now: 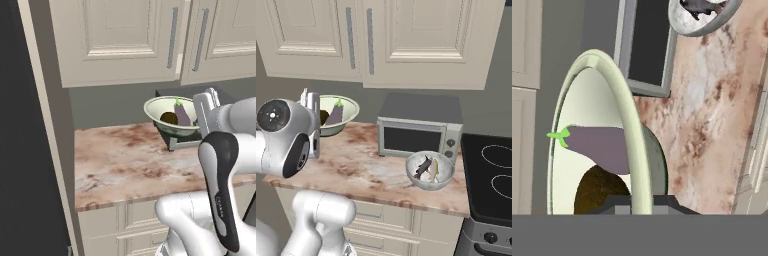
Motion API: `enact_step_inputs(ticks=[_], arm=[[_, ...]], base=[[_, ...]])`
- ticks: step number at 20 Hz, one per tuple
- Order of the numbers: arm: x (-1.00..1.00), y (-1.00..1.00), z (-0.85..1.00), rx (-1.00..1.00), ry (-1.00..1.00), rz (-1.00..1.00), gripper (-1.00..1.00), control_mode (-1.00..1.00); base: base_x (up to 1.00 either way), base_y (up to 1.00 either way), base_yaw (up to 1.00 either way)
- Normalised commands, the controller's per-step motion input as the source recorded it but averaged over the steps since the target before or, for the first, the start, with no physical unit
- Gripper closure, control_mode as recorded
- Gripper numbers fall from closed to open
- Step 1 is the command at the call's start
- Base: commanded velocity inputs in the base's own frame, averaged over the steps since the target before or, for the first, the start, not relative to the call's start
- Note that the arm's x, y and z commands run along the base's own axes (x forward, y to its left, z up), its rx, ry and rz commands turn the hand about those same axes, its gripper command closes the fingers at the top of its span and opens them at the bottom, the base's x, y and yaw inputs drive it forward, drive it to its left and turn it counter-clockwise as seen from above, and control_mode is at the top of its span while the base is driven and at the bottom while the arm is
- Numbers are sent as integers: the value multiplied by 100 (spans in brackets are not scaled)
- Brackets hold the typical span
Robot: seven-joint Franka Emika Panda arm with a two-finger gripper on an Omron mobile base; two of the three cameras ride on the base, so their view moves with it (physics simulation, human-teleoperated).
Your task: Place the bowl with the eggplant and avocado on the second highest shelf of the fridge. Place the bowl with the fishs on the top shelf of the fridge.
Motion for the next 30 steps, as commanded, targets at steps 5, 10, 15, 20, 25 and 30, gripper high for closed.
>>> enact_step_inputs(ticks=[5, 10, 15, 20, 25, 30], arm=[[-14, 0, 0, 0, 0, 0, 100, 100], [0, 0, 0, 0, 0, 0, 100, 100], [0, 0, 0, 0, 0, 0, 100, 100], [0, 0, 0, 0, 0, 0, 100, 100], [0, 0, 0, 0, 0, 0, 100, 100], [0, 0, 0, 0, 0, 0, 100, 100]], base=[[-12, 0, 0], [-88, 0, 0], [-97, -4, 0], [-100, -4, 2], [-100, 14, 23], [-100, 39, 38]])
